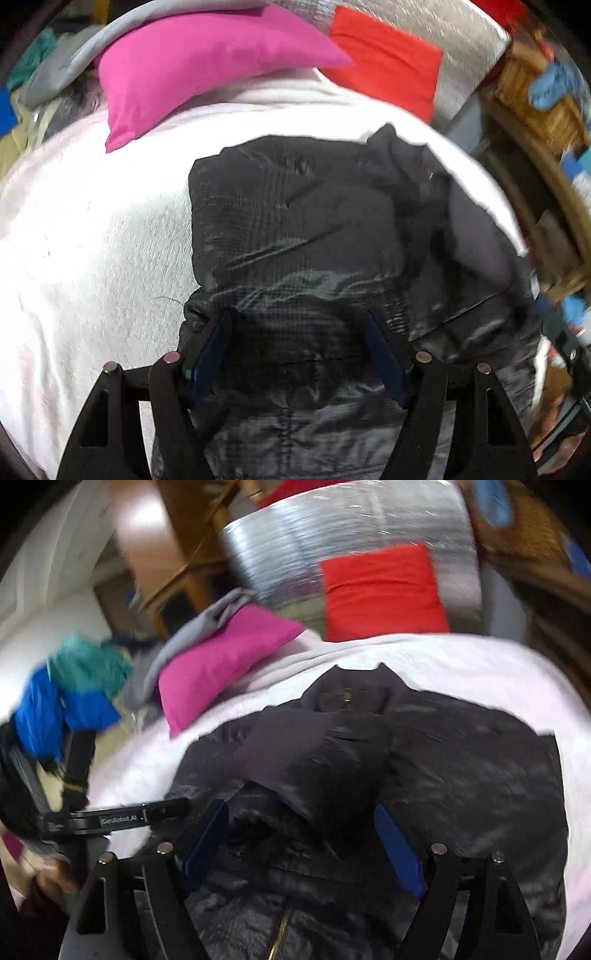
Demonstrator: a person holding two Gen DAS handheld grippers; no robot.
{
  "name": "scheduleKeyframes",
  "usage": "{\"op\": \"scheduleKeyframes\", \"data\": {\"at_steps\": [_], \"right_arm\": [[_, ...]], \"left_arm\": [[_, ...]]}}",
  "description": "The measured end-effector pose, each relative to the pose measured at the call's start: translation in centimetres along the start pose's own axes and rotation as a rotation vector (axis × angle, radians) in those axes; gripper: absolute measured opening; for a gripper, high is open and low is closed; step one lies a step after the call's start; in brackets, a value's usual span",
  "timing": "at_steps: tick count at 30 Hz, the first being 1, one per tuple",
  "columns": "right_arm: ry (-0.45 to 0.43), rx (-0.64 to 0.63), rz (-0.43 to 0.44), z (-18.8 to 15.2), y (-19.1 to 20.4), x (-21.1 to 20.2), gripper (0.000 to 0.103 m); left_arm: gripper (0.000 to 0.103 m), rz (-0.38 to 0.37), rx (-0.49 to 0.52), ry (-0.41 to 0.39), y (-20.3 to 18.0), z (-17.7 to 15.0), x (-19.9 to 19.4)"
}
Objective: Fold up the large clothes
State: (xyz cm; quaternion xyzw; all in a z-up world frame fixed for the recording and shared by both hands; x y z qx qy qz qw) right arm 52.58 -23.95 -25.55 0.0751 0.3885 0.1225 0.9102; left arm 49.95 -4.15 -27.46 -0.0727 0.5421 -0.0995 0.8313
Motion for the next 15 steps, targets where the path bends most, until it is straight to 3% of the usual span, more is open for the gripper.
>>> {"op": "scheduleKeyframes", "data": {"at_steps": [3,6,8,9,10,14,15], "right_arm": [[0.019,-0.047,-0.141,0.1,0.3,2.6,0.085],[0.008,0.040,-0.153,0.3,-1.6,3.7,0.084],[0.007,0.102,-0.118,0.3,-2.9,3.9,0.072],[-0.002,0.134,-0.080,0.4,-3.4,3.9,0.052],[0.002,0.164,-0.058,0.5,-3.9,3.9,0.048],[-0.020,0.286,0.000,0.7,-6.0,2.8,0.039],[-0.022,0.338,0.033,0.5,-6.5,2.3,0.039]], "left_arm": [[0.070,0.039,0.055,-0.014,-0.9,0.0,0.3],[0.061,0.053,0.073,-0.007,-0.8,-0.2,0.5],[0.055,0.050,0.068,-0.003,0.2,-0.1,0.4],[0.049,0.049,0.060,-0.002,0.4,-0.1,0.3],[0.046,0.050,0.055,-0.002,0.5,0.1,0.5],[0.016,0.026,0.026,-0.012,0.9,0.6,1.0],[0.016,0.029,0.032,-0.016,0.9,0.6,0.9]]}}
Point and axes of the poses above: each gripper's, at about its wrist camera, not at the fingertips, and x roughly the way its jaws point, y to its left, z to its top, the point moved 8 cm from there along x, roughly the way its jaws point, and after that the axes turned 4 degrees about y, right-handed, at the moved point
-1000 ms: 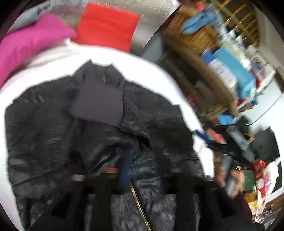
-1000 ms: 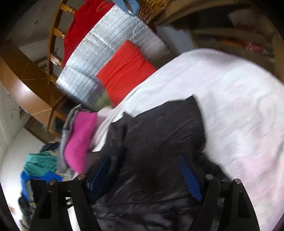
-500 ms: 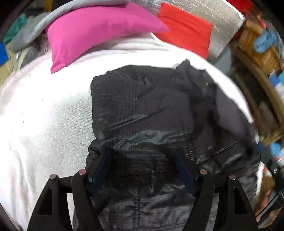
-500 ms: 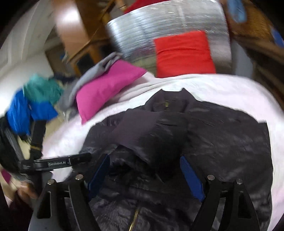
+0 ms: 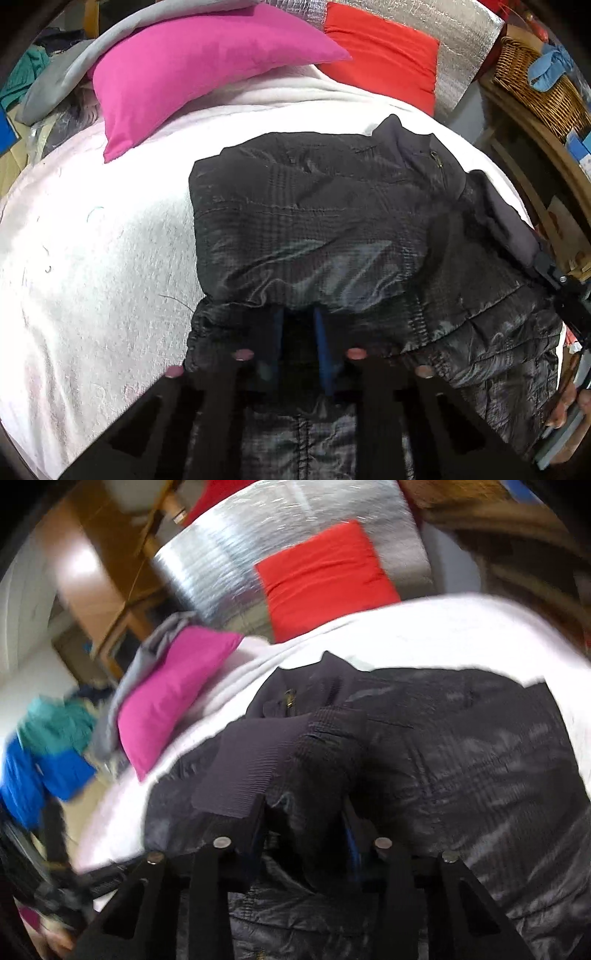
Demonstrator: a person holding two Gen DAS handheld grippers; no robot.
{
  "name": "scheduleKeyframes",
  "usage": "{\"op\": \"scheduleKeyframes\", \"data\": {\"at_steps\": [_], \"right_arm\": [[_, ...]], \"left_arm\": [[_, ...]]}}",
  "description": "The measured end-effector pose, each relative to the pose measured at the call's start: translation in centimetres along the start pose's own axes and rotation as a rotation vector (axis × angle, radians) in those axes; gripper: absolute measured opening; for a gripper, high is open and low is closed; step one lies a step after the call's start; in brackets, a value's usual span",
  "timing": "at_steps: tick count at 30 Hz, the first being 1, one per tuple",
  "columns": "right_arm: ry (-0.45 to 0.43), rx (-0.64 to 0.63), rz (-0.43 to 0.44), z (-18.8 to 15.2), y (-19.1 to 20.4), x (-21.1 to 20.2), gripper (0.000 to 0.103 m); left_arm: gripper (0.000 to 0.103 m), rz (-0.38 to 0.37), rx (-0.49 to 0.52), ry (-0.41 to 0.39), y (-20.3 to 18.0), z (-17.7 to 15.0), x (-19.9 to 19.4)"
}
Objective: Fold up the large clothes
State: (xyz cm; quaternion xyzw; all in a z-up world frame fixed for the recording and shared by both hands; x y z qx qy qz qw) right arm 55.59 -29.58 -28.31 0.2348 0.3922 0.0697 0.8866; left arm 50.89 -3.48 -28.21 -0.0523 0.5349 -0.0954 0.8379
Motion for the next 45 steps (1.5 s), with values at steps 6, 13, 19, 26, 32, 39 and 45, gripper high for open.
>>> {"op": "scheduleKeyframes", "data": {"at_steps": [6,13,19,26,32,39,45], "right_arm": [[0.119,0.362,0.175,-2.1,-5.9,-0.3,0.038],[0.162,0.554,0.313,-3.4,-8.4,-1.2,0.056],[0.046,0.579,0.302,-1.3,-10.6,-5.7,0.083],[0.052,0.663,0.269,-1.0,-13.1,-2.9,0.084],[-0.043,0.595,0.168,1.1,-13.3,-2.0,0.050],[-0.086,0.578,0.104,1.1,-14.3,-3.1,0.014],[-0.125,0.417,0.037,0.4,-11.8,-7.3,0.013]], "left_arm": [[0.016,0.046,0.064,0.005,-0.9,-0.2,0.6],[0.018,0.135,0.162,-0.004,-1.8,-0.2,1.5],[0.043,0.263,0.196,-0.031,-1.8,0.3,2.2],[0.098,0.311,0.027,-0.002,1.3,1.4,3.2],[0.098,0.083,-0.225,-0.002,3.8,1.9,3.1],[0.098,0.134,-0.041,-0.133,0.1,3.4,-0.3],[0.098,0.115,-0.035,0.010,-0.3,1.5,2.3]]}}
Point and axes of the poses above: each gripper's, at about its wrist camera, not at the fingertips, and x roughly the way its jaws point, y to its left, z to its top, the point moved 8 cm from there along x, roughly the way its jaws point, and after that the axes turned 4 degrees about y, right-handed, at the moved point
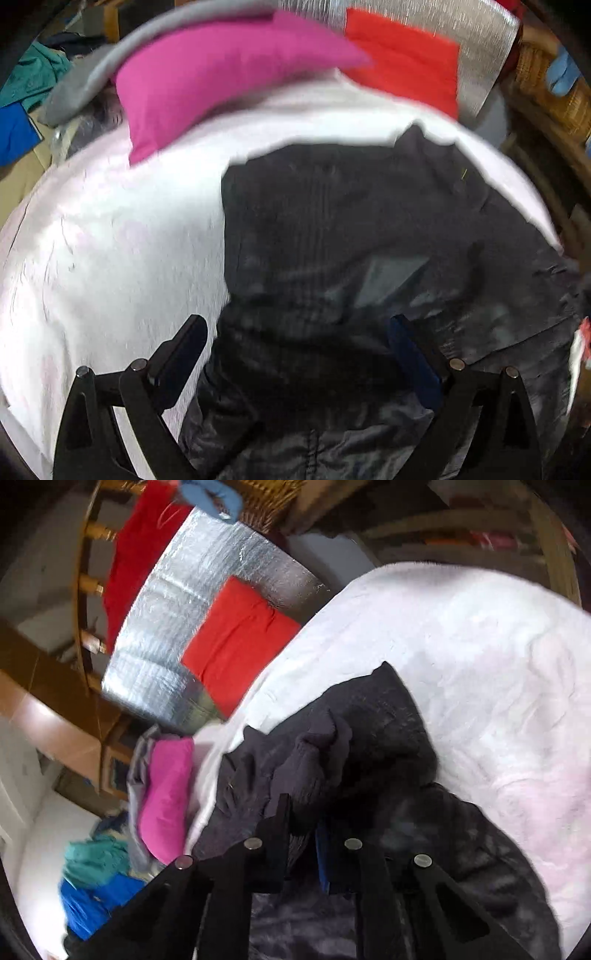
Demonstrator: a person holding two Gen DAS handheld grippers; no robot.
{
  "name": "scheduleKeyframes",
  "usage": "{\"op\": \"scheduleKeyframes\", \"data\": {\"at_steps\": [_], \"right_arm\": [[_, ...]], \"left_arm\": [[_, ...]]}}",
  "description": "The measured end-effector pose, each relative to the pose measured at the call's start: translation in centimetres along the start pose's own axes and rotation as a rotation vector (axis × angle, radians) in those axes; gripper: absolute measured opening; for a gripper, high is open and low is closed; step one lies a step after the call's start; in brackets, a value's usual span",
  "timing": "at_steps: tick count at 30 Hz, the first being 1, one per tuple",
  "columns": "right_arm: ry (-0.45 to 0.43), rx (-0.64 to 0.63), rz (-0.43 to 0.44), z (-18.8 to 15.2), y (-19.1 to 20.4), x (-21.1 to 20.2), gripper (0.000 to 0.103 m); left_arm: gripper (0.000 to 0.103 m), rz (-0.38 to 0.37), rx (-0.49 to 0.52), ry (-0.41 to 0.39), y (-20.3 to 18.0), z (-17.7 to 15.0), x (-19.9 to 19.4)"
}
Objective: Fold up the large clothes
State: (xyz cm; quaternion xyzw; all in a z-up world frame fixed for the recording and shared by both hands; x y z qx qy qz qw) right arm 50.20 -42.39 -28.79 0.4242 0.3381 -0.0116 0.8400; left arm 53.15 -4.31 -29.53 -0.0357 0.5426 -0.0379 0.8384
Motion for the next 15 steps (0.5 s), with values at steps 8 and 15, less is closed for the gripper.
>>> {"op": "scheduleKeyframes", "data": {"at_steps": [8,15], "right_arm": [[0.193,-0.018,-0.102,-1.2,-2.5,0.8,0.031],[0.083,-0.125,-0.171,0.6,-2.0,-3.5,0.089]], "left_arm": [[0.098,0.029,-0.014,-0.006,0.3,-0.2,0.5],[0.098,0.160,0.054,-0.149,0.0,1.0,-2.3]]}}
Point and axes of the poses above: each gripper's, at about its wrist camera, not at the fingertips, and x roughly the way its jaws point, y to its left, z to its top, the point moved 8 cm from there along x, roughly the way its jaws point, and after that the axes turned 4 degrees about y, right-handed, at the moved point
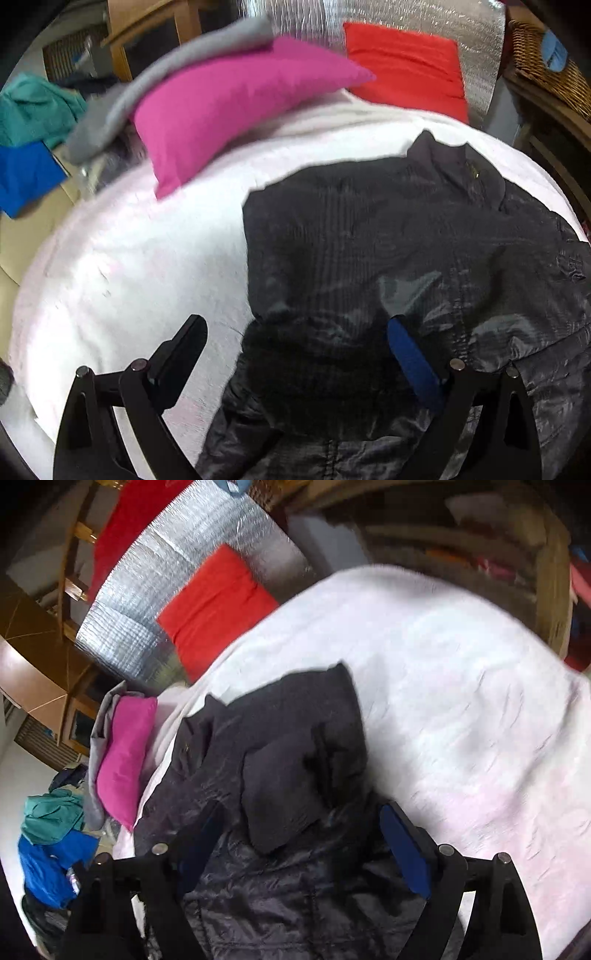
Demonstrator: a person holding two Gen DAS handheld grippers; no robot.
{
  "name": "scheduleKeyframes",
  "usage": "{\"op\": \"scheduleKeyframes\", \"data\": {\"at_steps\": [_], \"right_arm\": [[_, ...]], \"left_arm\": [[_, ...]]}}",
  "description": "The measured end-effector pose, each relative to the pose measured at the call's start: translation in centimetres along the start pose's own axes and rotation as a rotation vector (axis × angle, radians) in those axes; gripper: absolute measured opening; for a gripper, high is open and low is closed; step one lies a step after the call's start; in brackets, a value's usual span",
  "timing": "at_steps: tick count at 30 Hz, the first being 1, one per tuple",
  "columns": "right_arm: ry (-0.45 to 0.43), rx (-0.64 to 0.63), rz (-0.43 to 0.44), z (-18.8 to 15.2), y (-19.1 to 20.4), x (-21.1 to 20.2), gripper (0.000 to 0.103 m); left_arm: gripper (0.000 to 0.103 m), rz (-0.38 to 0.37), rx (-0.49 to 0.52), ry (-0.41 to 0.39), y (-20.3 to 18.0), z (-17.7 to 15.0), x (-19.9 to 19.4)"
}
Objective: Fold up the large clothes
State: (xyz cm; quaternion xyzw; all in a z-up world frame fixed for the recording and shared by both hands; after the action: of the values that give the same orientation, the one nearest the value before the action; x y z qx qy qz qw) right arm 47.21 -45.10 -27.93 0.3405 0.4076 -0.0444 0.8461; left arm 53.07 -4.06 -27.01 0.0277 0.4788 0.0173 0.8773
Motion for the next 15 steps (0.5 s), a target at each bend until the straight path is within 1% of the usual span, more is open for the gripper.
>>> {"op": "scheduleKeyframes", "data": {"at_steps": [1,2,3,4,6,8,10,11,13,15], "right_arm": [[-0.020,0.004,-0.012,0.4,-0.4,0.2,0.089],[-0.022,0.011,-0.020,0.7,-0.8,0.4,0.089],[-0.013,0.013,-0.036,0.9,-1.0,1.2,0.088],[-0.002,0.012,-0.071,1.1,-1.5,2.4,0.088],[0.016,0.007,-0.111,1.3,-2.1,4.3,0.088],[0.056,0.020,-0.125,1.2,-2.7,6.5,0.084],[0.088,0.042,-0.100,0.7,-2.5,7.9,0.065],[0.087,0.027,-0.113,0.6,-2.1,8.1,0.058],[0.061,-0.070,-0.166,0.4,-0.3,7.3,0.044],[0.027,-0.116,-0.168,0.5,1.0,6.2,0.040]], "left_arm": [[0.098,0.007,0.001,-0.018,0.0,0.2,-0.4],[0.098,0.005,0.001,-0.026,-0.1,0.2,-0.5],[0.098,0.002,0.003,-0.034,-0.2,0.2,-0.6],[0.098,0.005,0.007,-0.037,-0.2,0.2,-0.7],[0.098,0.021,0.016,-0.038,-0.6,0.3,-0.1],[0.098,0.039,0.031,-0.042,-0.7,0.0,-0.2],[0.098,0.041,0.034,-0.047,-0.8,0.1,-0.3],[0.098,0.037,0.034,-0.050,-0.6,0.1,-0.5],[0.098,0.031,0.031,-0.068,-0.6,0.4,-0.7],[0.098,0.025,0.029,-0.092,-0.5,0.6,-1.1]]}}
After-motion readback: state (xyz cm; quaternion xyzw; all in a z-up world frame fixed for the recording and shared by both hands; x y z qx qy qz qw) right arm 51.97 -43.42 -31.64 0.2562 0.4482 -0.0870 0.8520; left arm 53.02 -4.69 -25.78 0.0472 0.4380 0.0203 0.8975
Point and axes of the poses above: each gripper's, at about its wrist camera, not at the fingertips, and x roughly the way its jaws point, y to its left, z to its top, the point moved 8 cm from there along x, roughly the way its jaws point, and after that the axes turned 4 degrees about y, right-handed, at the moved point
